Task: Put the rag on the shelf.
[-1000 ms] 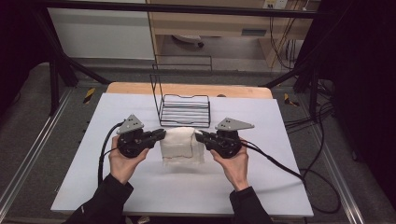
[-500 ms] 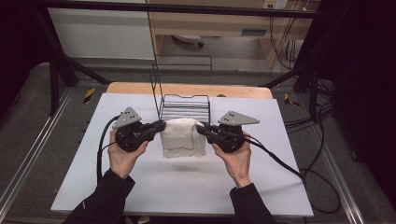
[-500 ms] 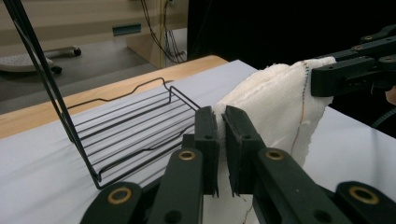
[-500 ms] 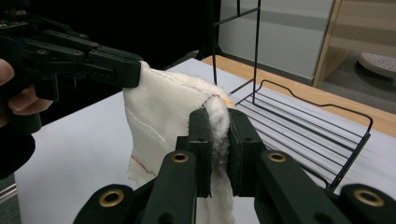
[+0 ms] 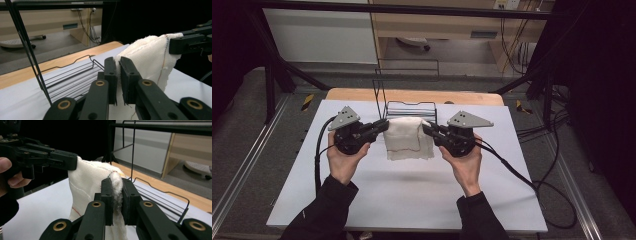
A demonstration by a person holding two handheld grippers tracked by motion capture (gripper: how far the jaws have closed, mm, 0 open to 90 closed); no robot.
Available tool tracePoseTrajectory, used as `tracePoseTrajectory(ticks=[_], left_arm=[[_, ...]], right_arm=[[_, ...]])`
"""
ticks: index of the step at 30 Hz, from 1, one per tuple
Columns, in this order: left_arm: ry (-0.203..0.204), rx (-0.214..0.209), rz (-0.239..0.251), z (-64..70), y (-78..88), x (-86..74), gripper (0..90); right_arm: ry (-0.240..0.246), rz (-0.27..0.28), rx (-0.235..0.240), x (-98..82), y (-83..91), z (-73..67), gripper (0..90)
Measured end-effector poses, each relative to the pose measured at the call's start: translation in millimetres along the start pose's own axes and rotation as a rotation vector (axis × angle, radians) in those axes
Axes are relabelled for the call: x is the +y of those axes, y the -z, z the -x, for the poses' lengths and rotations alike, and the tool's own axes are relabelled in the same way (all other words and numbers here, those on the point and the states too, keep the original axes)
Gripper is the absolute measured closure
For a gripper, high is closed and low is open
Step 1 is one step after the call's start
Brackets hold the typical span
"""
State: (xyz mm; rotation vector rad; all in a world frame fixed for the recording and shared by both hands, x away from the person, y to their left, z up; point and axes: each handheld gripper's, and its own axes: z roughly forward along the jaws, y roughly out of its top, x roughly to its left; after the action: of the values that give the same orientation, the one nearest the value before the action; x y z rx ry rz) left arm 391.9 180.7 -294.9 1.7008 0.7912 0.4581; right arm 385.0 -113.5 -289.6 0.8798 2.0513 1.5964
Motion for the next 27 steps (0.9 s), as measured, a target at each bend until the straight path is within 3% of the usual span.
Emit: tracePoseTrajectory(ticks=[27], left_arm=[[-0.004,0.031,0.12,-4.1,-2.5,38.4,83.9]], right_arm=[[0.022,0.121,-0.041,33.7,-0.2,6.4,81.7]])
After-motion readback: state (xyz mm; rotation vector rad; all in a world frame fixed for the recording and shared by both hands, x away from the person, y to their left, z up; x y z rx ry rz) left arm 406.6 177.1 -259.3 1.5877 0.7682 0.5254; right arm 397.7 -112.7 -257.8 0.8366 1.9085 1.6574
